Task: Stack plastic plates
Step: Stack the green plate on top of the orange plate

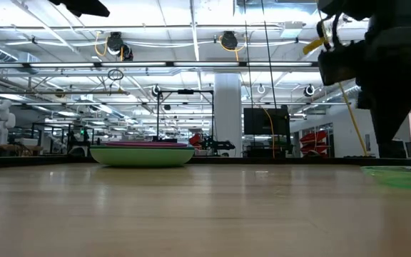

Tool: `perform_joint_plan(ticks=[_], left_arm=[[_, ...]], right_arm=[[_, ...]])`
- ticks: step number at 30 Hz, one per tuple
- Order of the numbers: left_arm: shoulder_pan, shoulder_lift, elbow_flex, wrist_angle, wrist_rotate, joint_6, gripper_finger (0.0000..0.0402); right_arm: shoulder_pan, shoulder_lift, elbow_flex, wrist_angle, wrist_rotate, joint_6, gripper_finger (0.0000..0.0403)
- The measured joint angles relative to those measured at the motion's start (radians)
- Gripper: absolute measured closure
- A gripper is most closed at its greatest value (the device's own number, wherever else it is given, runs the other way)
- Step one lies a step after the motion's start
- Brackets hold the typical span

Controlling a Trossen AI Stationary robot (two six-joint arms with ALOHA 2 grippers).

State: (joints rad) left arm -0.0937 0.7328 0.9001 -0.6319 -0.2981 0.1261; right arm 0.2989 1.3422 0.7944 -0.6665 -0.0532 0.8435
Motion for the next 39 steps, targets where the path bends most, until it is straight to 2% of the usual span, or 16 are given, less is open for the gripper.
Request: perform_joint_plan(ticks=[3, 5, 8, 11, 20, 39], left_arm=[[0.000, 0.000, 0.000, 0.000, 0.000, 0.000, 0.0314], [0.000, 0.000, 0.000, 0.000, 0.000, 0.000, 0.0314], [0.000, 0.000, 0.000, 0.000, 0.000, -0.002, 0.0314], [0.000, 0.000, 0.000, 0.000, 0.000, -0.004, 0.0314], [0.000, 0.000, 0.000, 0.000, 0.000, -0.004, 0.0314], [0.000, 0.000, 0.000, -0.002, 0.000, 0.004, 0.0314]], right_arm=[[-0.002, -0.001, 0.000, 0.000, 0.004, -0.341, 0.0391], [-0.001, 0.011, 0.000, -0.002, 0.031, -0.497, 0.0377], [-0.004, 0.037, 0.000, 0.002, 0.088, -0.669, 0.0350], [-0.006, 0.067, 0.000, 0.004, 0.111, -0.752, 0.0323], [-0.013, 0.127, 0.000, 0.018, 0.103, -0.748, 0.0273], [-0.070, 0.181, 0.000, 0.082, -0.035, -0.779, 0.0272]])
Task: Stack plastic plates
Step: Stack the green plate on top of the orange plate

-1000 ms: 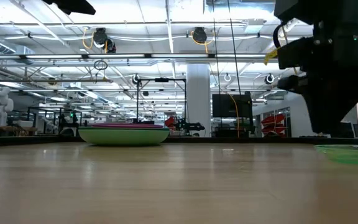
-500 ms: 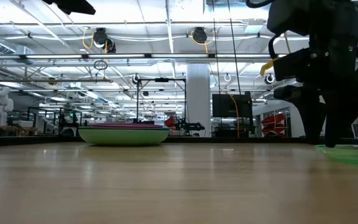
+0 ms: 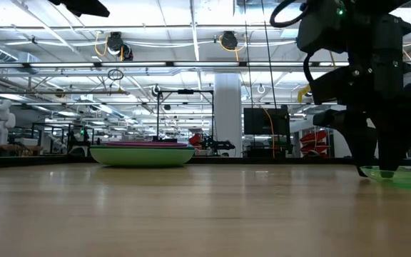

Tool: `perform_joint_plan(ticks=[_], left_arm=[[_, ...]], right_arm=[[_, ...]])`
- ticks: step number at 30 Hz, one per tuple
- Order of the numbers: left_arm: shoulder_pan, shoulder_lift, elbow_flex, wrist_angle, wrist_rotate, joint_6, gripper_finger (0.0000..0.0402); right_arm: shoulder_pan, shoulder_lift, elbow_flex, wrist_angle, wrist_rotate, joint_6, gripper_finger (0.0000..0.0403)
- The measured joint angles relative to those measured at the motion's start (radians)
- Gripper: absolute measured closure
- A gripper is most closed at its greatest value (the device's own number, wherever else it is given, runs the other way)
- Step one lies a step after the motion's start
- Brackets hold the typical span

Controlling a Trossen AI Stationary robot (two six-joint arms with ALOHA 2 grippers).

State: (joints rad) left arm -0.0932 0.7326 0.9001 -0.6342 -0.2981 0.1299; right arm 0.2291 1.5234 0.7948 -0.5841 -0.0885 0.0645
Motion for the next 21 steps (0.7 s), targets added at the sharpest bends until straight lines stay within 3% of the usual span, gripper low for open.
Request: perform_joint_plan(ticks=[21], left_arm=[[0.000, 0.000, 0.000, -0.002, 0.000, 0.000, 0.0314]], right_arm=[[-0.060, -0.001, 0.000, 0.044, -0.131, -0.014, 0.0395]])
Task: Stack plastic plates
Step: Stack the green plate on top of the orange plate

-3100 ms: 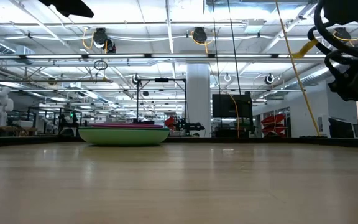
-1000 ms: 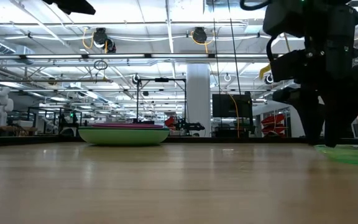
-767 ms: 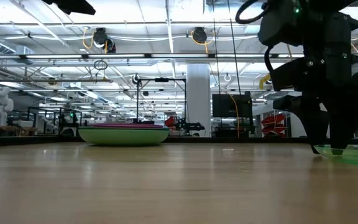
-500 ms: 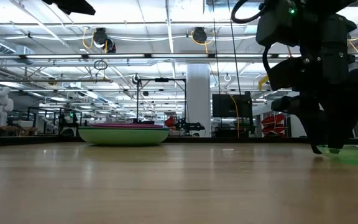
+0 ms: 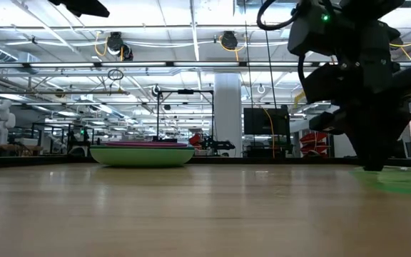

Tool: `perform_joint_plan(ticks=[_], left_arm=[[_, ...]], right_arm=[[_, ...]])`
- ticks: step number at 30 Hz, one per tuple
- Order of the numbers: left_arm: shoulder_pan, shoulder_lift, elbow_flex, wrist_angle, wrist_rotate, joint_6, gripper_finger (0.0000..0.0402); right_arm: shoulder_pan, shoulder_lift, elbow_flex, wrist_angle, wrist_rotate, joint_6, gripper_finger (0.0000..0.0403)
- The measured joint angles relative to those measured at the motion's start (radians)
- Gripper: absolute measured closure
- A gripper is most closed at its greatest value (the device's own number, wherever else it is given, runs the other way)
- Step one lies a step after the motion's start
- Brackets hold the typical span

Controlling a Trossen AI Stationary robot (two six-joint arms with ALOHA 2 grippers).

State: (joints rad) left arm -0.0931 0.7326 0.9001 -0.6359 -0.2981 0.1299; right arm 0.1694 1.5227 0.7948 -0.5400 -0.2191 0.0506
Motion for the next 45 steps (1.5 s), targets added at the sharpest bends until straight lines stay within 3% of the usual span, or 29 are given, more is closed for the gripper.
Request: perform_joint_plan(ticks=[16, 31, 37, 45], left_arm=[[0.000, 0.000, 0.000, 0.000, 0.000, 0.000, 0.0314], [0.000, 0.000, 0.000, -0.001, 0.000, 0.006, 0.0314], [0.000, 0.000, 0.000, -0.003, 0.000, 0.006, 0.0314], [0.000, 0.000, 0.000, -0.006, 0.000, 0.005, 0.0314]], right_arm=[[-0.088, -0.006, 0.000, 0.043, -0.074, 0.190, 0.0402], [-0.188, -0.016, 0.000, 0.265, -0.073, 0.370, 0.0403], [-0.210, -0.016, 0.000, 0.424, -0.063, 0.410, 0.0403], [-0.243, -0.016, 0.000, 0.600, 0.058, 0.467, 0.0403]])
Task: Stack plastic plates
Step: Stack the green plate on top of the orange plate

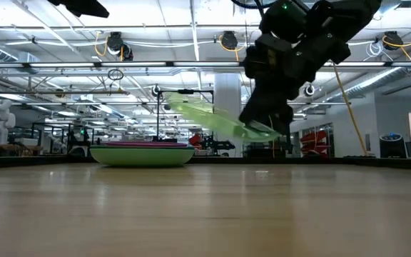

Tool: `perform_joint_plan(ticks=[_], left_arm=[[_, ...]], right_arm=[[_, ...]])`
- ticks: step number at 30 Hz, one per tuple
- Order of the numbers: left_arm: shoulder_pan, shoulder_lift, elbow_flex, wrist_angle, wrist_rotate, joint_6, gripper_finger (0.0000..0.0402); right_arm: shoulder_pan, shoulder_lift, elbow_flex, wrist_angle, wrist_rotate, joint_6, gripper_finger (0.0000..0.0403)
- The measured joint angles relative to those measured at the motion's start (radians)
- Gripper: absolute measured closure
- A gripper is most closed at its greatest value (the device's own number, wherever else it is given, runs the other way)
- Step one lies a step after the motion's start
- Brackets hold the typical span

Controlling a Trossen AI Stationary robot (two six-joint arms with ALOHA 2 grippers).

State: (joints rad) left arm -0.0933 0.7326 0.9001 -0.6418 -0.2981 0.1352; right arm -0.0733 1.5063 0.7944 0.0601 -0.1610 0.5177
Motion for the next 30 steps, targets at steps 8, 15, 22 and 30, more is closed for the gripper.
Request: perform_joint_plan(ticks=[8, 15, 22, 30], left_arm=[[0.000, 0.000, 0.000, 0.004, 0.000, 0.007, 0.0314], [0.000, 0.000, 0.000, 0.009, 0.000, 0.017, 0.0314], [0.000, 0.000, 0.000, 0.010, 0.000, 0.025, 0.0314], [0.000, 0.000, 0.000, 0.052, 0.000, 0.051, 0.0314]], right_arm=[[-0.038, 0.000, 0.000, 0.219, 0.162, 0.040, 0.0403], [-0.100, 0.000, 0.000, 0.380, 0.193, 0.074, 0.0403], [-0.178, 0.000, 0.000, 0.439, 0.194, 0.121, 0.0403], [-0.261, 0.048, 0.106, 0.329, 0.186, 0.114, 0.0403]])
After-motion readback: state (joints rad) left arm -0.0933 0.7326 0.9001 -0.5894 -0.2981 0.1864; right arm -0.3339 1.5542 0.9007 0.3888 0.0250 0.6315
